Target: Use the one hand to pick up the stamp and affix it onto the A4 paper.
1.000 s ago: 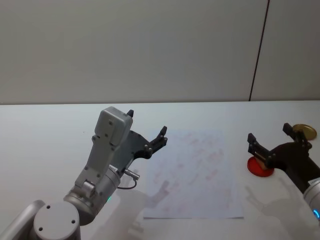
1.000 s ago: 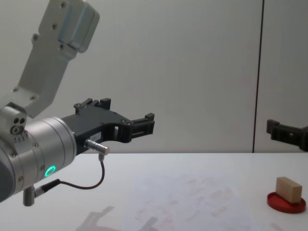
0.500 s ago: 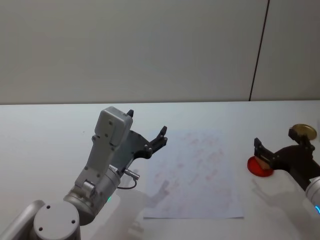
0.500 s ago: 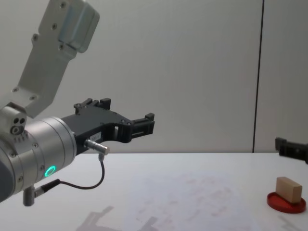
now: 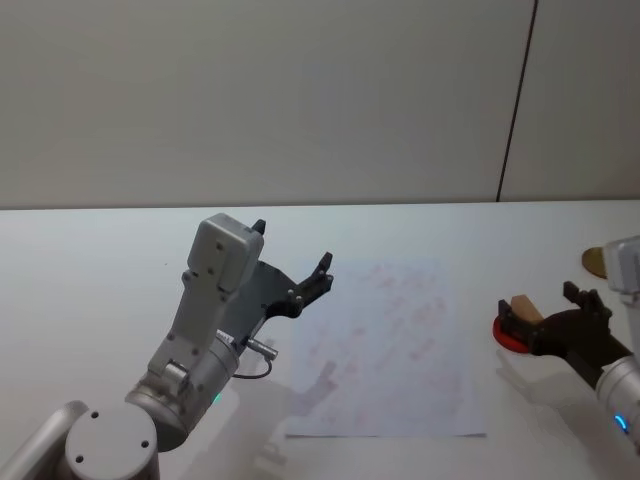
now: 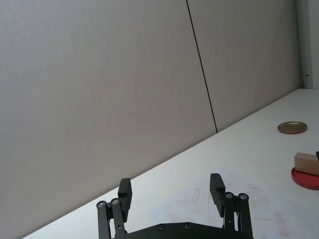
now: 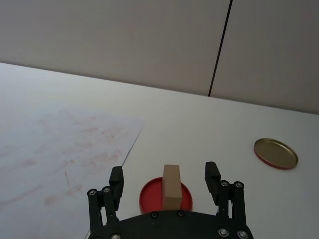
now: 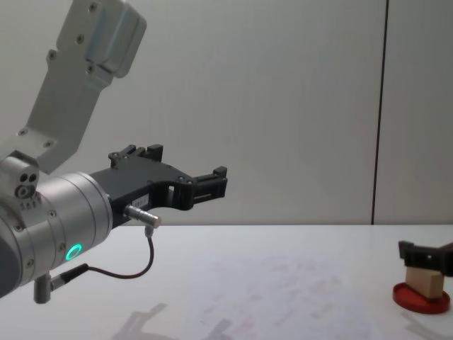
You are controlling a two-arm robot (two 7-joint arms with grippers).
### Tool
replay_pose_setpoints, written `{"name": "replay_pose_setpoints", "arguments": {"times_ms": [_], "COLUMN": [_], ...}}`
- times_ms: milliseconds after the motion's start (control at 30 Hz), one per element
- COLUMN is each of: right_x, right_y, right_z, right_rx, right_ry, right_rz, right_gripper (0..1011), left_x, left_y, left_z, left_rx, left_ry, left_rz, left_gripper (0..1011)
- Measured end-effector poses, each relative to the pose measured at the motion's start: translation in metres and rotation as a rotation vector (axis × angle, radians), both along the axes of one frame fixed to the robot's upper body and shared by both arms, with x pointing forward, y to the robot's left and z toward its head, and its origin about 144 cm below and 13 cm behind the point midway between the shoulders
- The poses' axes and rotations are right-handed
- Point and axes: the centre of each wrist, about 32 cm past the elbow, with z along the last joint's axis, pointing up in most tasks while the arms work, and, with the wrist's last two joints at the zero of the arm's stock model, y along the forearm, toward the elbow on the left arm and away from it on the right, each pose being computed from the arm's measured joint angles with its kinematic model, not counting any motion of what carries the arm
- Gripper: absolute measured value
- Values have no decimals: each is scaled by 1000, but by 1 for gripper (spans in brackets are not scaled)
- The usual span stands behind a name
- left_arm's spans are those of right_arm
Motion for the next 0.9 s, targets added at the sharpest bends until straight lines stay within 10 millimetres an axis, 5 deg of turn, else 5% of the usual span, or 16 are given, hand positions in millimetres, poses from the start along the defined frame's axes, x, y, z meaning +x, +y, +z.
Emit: {"name": "replay_pose_setpoints", "arguments": {"times_ms": [900], "right_x": [17], "right_y": [2], "right_z": [-16], "right_rx": [42], "right_ry": [113], "right_rz": [-28], "right_gripper": [1001], "left_x": [0], "left_y": [0], "left_z": [0], "left_rx": [0], "left_ry": [0], "left_rz": [0], "left_gripper": [993]}}
